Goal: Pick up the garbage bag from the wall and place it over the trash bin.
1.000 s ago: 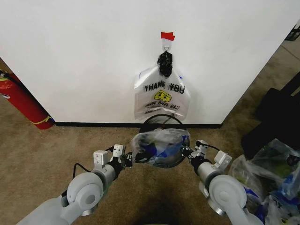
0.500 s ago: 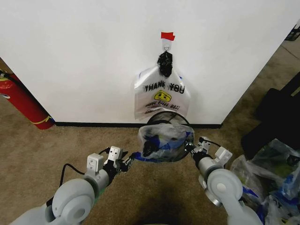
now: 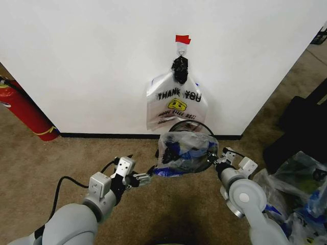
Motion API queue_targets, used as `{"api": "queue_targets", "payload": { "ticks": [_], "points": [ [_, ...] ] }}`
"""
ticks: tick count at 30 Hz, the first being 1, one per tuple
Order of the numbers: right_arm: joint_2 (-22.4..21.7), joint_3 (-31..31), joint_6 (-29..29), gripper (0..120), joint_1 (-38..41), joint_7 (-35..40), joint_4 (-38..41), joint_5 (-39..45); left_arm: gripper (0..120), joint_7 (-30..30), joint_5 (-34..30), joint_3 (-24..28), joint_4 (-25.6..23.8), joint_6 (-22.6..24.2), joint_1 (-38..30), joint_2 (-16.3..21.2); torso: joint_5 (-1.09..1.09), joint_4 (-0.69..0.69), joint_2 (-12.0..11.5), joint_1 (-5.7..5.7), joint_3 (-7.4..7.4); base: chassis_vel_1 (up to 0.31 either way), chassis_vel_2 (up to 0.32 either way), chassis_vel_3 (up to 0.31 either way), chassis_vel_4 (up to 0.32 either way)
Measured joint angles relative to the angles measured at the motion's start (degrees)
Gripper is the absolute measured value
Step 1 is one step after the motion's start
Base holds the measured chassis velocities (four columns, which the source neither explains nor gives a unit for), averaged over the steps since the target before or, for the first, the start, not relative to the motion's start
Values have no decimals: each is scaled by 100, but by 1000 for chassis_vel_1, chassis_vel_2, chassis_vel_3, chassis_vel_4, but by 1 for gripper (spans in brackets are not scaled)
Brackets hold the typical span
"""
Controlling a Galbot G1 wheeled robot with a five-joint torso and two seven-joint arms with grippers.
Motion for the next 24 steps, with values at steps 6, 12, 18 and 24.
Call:
{"api": "queue_targets", "payload": {
  "ticks": [6,12,18,24],
  "points": [
    [-48,-157,-58,0,57,154,74,37,100,811,92,469,87,-537,-925,366,0,-2,0,0,0,0,0,0,0],
    [-74,-309,-155,0,203,265,-16,67,100,1287,219,1835,361,-449,-2504,263,0,-2,0,0,0,0,0,0,0],
    [-56,-312,-156,0,229,274,-50,-25,99,1295,126,3349,751,-64,-3940,-52,0,-1,0,0,1,0,0,0,0],
    [-24,-331,-151,0,183,204,-50,-162,95,869,-145,3877,1347,428,-4618,-459,0,-1,0,0,1,0,0,0,0]
  ]
}}
